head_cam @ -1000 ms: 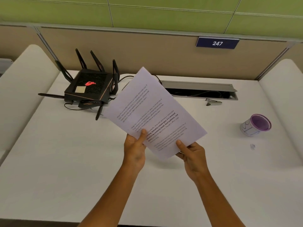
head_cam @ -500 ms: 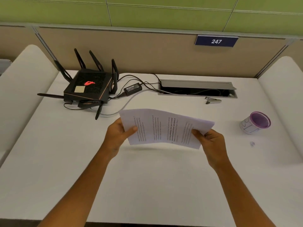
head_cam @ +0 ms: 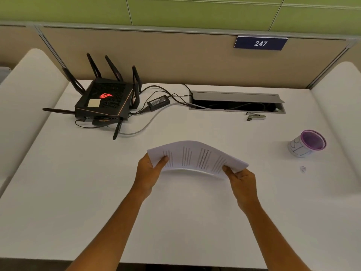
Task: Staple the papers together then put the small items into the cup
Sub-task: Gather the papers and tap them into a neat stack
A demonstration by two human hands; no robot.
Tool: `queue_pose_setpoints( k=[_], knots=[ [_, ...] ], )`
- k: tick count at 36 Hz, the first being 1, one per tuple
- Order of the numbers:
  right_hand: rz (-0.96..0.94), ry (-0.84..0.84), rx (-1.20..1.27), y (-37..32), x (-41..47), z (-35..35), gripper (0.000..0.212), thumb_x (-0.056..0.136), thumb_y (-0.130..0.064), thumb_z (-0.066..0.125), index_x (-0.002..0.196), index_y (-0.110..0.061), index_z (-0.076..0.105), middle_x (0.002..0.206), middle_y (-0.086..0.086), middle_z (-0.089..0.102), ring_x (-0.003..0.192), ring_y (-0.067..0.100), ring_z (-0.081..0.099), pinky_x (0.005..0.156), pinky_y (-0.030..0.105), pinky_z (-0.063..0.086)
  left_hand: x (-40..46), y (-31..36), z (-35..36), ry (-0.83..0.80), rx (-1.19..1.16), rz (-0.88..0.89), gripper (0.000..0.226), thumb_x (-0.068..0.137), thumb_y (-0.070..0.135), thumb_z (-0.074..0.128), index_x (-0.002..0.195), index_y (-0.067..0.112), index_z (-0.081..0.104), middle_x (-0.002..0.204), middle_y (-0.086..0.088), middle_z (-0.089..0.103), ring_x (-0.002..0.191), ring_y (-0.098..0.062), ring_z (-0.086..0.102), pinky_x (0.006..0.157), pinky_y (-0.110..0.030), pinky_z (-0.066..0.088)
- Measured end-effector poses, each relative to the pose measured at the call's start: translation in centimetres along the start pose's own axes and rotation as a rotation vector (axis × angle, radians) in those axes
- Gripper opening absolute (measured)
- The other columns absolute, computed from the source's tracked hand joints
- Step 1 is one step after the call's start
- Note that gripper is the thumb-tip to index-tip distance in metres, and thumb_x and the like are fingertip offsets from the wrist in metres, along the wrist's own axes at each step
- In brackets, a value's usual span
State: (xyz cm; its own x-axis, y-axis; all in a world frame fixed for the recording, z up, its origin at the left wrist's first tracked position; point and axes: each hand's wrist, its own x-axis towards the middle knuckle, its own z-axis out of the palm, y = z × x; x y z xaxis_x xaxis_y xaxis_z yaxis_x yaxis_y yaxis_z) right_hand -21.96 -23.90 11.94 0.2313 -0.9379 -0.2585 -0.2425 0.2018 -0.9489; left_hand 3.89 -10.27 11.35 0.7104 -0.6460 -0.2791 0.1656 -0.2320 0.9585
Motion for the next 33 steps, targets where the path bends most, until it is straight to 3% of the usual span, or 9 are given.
queue_pose_setpoints(
  k=[6,11,14,18,21,23,25,29,33],
  knots=[
    [-0.018,0.033,0.026,-0.4,0.0,-0.3,0.021,0.097,-0.016,0.073,0.115,-0.025,0.072,0.093,-0.007,0.076,0.065,-0.003,0.065,0.064,0.013,0.052,-0.3,0.5,-0.2,-0.051,-0.016,0.096,0.022,0.1,0.016,0.074,0.116,0.03,0.07,0.111,0.008,0.078,0.104,-0.002,0.074,0.088,-0.017,0.061],
    [0.072,-0.05,-0.073,1.4,0.0,0.0,0.02,0.098,-0.017,0.072,0.116,-0.025,0.069,0.106,-0.012,0.074,0.103,0.014,0.072,0.073,0.012,0.056,-0.2,-0.8,0.4,-0.063,0.027,-0.033,0.027,0.1,0.018,0.074,0.125,0.023,0.066,0.111,0.01,0.074,0.103,-0.007,0.071,0.076,-0.01,0.059],
    [0.093,-0.054,-0.116,2.0,0.2,-0.2,0.018,0.097,-0.019,0.073,0.115,-0.023,0.07,0.107,-0.007,0.075,0.104,0.019,0.072,0.075,0.016,0.053,0.1,-0.8,0.7,-0.076,0.077,-0.038,0.025,0.101,0.018,0.071,0.126,0.02,0.067,0.107,0.014,0.072,0.1,-0.006,0.069,0.073,-0.007,0.058],
    [0.104,-0.055,-0.071,1.1,0.5,-1.1,0.017,0.091,-0.02,0.08,0.106,-0.025,0.076,0.102,-0.006,0.08,0.098,0.014,0.076,0.076,0.019,0.058,0.4,-0.1,0.3,-0.102,0.068,-0.027,0.018,0.103,0.022,0.069,0.12,0.025,0.071,0.109,0.011,0.077,0.1,-0.006,0.073,0.078,-0.014,0.061],
    [0.091,-0.12,0.021,0.1,0.7,-2.2,0.021,0.088,-0.015,0.082,0.109,-0.015,0.079,0.105,0.0,0.082,0.099,0.02,0.079,0.087,0.035,0.063,0.4,0.3,-0.4,-0.068,0.047,-0.023,0.015,0.103,0.024,0.069,0.118,0.028,0.072,0.11,0.008,0.078,0.102,-0.011,0.074,0.075,-0.016,0.062],
    [0.081,-0.176,0.098,-0.6,0.7,-2.8,0.022,0.089,-0.012,0.079,0.11,-0.006,0.076,0.108,0.009,0.081,0.102,0.027,0.078,0.095,0.049,0.06,0.3,0.4,-1.0,-0.021,0.014,-0.027,0.013,0.103,0.024,0.069,0.116,0.028,0.071,0.108,0.009,0.078,0.099,-0.009,0.074,0.072,-0.015,0.061],
    [0.08,-0.206,0.19,-1.2,0.8,-2.8,0.026,0.088,-0.01,0.077,0.113,-0.002,0.074,0.111,0.015,0.079,0.105,0.033,0.076,0.1,0.056,0.056,-0.1,0.4,-1.5,0.029,-0.057,-0.035,0.012,0.104,0.024,0.068,0.113,0.031,0.071,0.107,0.013,0.078,0.094,-0.005,0.075,0.071,-0.015,0.061],
    [0.084,-0.245,0.402,-2.4,0.4,-1.3,0.035,0.089,-0.006,0.072,0.123,0.003,0.069,0.119,0.025,0.074,0.115,0.044,0.07,0.103,0.06,0.053,-1.3,0.2,-1.4,0.079,-0.263,-0.091,0.028,0.104,0.025,0.068,0.13,0.031,0.07,0.122,0.01,0.08,0.11,-0.005,0.075,0.091,-0.029,0.062],
    [0.061,-0.279,0.494,-4.0,-0.8,1.5,0.038,0.093,-0.002,0.068,0.131,-0.003,0.067,0.126,0.019,0.073,0.119,0.037,0.068,0.102,0.056,0.055,-3.0,0.1,0.4,0.074,-0.466,-0.17,0.033,0.104,0.02,0.065,0.135,0.032,0.068,0.131,0.007,0.078,0.122,-0.016,0.072,0.1,-0.038,0.059]
  ],
)
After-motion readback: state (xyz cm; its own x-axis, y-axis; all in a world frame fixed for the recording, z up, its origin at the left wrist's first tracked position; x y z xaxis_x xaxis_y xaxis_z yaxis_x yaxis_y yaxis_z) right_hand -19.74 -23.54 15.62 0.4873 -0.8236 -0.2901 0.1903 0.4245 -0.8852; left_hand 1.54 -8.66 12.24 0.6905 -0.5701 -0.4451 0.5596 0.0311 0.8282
